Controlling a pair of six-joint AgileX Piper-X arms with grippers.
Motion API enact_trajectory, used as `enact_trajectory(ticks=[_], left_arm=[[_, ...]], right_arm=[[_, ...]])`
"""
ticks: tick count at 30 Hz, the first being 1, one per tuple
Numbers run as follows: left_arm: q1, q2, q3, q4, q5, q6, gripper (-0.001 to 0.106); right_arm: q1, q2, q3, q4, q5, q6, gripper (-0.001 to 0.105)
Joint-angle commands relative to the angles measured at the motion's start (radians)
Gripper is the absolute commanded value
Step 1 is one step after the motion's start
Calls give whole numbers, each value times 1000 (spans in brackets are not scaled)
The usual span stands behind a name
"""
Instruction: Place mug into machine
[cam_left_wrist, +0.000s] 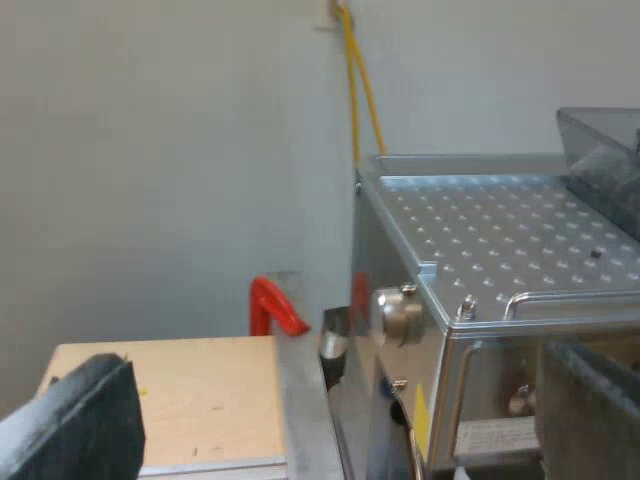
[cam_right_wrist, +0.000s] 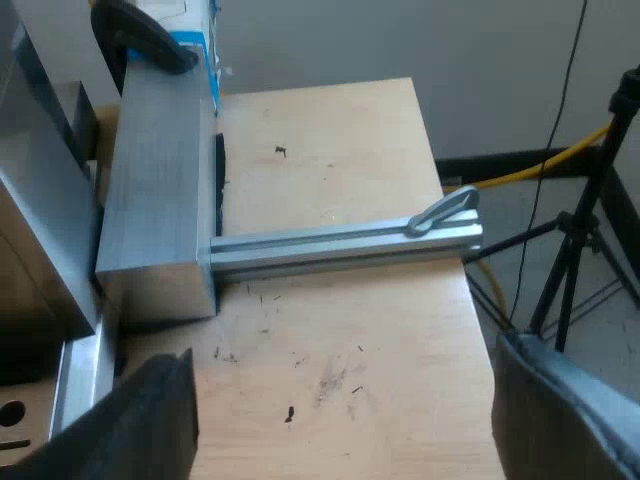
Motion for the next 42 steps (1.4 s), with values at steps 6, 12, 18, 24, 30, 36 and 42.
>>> enact_trajectory(ticks=[6, 12, 18, 24, 30, 36, 42], left_arm=[[0, -155, -6, 153, -37, 16, 81], [0, -290, -6, 273, -37, 35, 81], [0, -402, -11, 414, -37, 35, 81], [0, -397, -27, 500, -39, 50, 81], [3, -397, 3, 431, -43, 49, 81], [3, -397, 112, 255, -43, 49, 81], [3, -394, 230, 162, -43, 49, 81]], right_arm=[[-2, -195, -3, 71, 14, -11, 64], [-2, -338, -3, 155, 14, -11, 64], [0, -483, -6, 243, 14, -11, 64], [0, -588, 12, 326, 19, -11, 64], [8, -582, 62, 292, 37, -18, 64], [8, -578, 143, 133, 37, -18, 64], [8, -575, 323, -2, 37, -20, 64]])
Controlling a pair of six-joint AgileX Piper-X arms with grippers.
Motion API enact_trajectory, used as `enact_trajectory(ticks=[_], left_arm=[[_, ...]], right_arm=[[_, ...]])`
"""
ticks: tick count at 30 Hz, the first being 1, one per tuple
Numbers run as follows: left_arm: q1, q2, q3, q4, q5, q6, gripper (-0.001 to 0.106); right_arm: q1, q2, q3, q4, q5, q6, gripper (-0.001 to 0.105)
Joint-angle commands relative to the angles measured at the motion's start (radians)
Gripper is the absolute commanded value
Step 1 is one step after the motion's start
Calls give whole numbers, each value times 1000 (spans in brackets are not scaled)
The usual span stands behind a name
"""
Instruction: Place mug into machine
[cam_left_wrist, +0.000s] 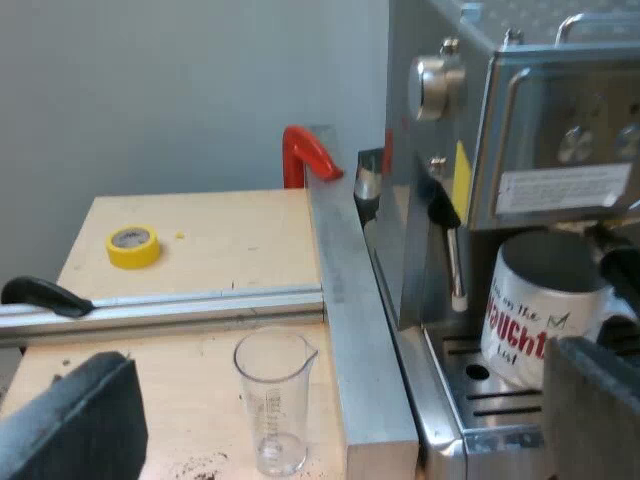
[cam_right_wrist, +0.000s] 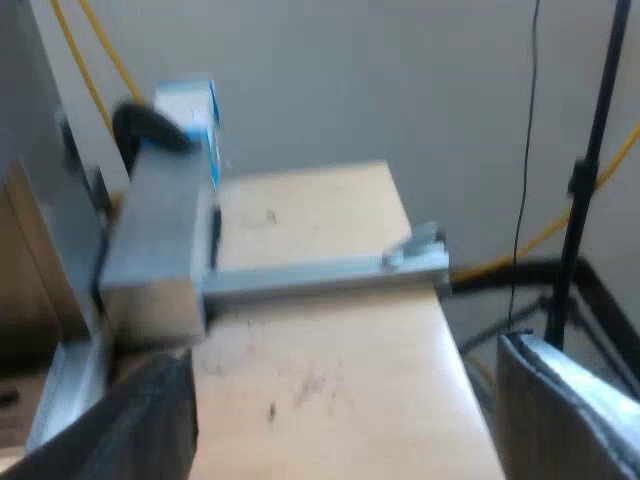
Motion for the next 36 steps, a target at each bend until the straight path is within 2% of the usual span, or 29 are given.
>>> enact_trajectory(ticks=[1, 3, 6, 10, 17, 36], left_arm=[[3, -138, 47, -43, -16, 0, 81], [3, -138, 97, -66, -16, 2, 81], [3, -137, 127, -70, -16, 2, 81], [3, -137, 174, -69, -16, 7, 81], [3, -137, 250, -62, -16, 7, 81], [3, -137, 277, -114, -7, 7, 81]], right_arm=[[2, -44, 69, -30, 6, -11, 64], [2, -44, 132, -31, 6, -13, 64], [2, -42, 189, -28, -8, -25, 64], [2, -42, 276, -37, -89, -25, 64], [2, -42, 335, -49, -84, -25, 64], [2, -42, 340, -59, -84, -18, 64]])
